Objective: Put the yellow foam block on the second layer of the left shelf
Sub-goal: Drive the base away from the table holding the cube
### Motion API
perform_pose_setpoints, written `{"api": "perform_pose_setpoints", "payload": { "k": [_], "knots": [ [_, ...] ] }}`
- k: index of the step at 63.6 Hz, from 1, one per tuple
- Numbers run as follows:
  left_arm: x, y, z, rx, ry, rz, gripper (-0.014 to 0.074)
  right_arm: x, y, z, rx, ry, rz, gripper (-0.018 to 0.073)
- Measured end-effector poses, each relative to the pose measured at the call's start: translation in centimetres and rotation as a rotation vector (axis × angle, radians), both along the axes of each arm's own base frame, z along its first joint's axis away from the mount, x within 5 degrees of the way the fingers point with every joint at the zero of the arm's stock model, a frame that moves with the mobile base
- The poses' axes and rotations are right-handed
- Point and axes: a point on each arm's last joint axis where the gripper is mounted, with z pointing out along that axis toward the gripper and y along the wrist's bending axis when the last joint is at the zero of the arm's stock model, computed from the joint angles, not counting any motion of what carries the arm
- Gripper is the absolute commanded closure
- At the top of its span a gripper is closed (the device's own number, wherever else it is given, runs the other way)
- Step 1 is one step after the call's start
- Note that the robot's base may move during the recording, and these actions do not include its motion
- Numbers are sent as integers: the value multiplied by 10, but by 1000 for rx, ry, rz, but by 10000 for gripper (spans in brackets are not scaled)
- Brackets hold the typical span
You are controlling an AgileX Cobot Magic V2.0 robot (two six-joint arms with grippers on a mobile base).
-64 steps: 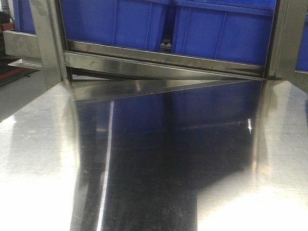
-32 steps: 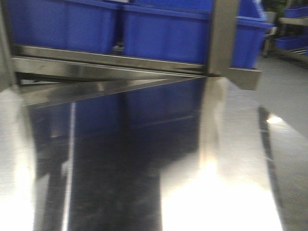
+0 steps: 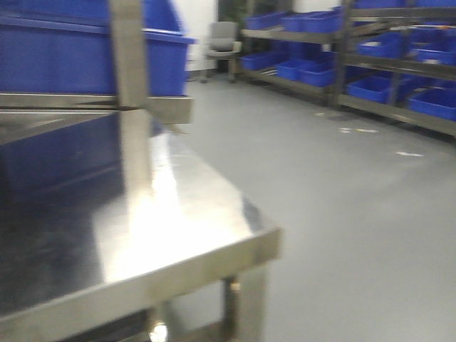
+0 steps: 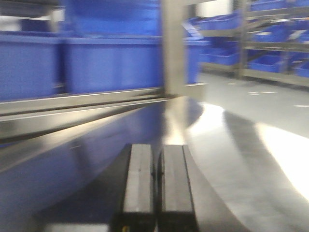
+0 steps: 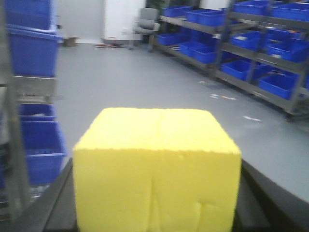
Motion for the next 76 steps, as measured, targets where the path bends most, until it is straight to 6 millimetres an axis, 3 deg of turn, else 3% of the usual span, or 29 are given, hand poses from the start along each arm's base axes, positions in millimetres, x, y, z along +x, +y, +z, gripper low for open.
{"api": "perform_pose_setpoints", "payload": {
  "k": [76],
  "knots": [
    [0,0,0,0,0,0,472,0,0,0,0,-4,0,72]
  ]
}}
